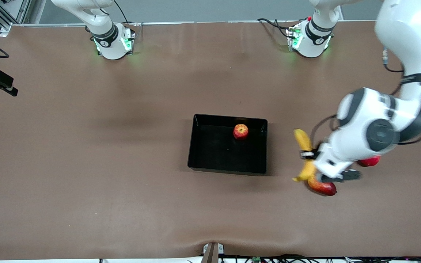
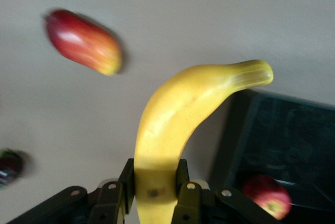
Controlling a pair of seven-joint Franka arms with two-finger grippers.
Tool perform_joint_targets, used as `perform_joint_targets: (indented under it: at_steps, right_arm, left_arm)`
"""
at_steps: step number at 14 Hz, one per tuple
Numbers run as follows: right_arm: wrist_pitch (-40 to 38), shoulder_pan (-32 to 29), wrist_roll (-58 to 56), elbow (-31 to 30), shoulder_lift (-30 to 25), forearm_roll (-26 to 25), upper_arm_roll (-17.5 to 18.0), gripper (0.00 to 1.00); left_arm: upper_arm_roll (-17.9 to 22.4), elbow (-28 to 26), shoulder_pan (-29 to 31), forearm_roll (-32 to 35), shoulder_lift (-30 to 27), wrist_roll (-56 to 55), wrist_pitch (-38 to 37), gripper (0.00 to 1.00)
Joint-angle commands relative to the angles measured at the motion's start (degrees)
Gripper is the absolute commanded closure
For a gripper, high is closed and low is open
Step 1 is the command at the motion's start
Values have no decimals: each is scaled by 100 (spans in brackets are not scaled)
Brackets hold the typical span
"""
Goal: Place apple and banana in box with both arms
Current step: 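Carry the banana into the box and open the left gripper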
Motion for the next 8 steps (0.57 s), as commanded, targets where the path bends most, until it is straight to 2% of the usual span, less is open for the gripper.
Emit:
perform_joint_targets:
  at_steps: [1, 4, 6, 8]
  right_arm:
    - [-5, -113, -90, 71, 20, -90, 77, 0]
    - [-5, -113, -90, 71, 20, -90, 77, 0]
    - [-5, -113, -99, 71, 20, -90, 77, 0]
    - [-5, -113, -99, 79, 29, -90, 77, 0]
  left_arm:
    - [10, 11, -711, 63, 19, -988, -1, 100]
    - [54, 11, -1529, 290, 265, -1535, 385, 100]
    - [54, 20, -1776, 606, 484, -1974, 570, 100]
    - [54, 20, -2013, 652, 660, -2073, 990, 100]
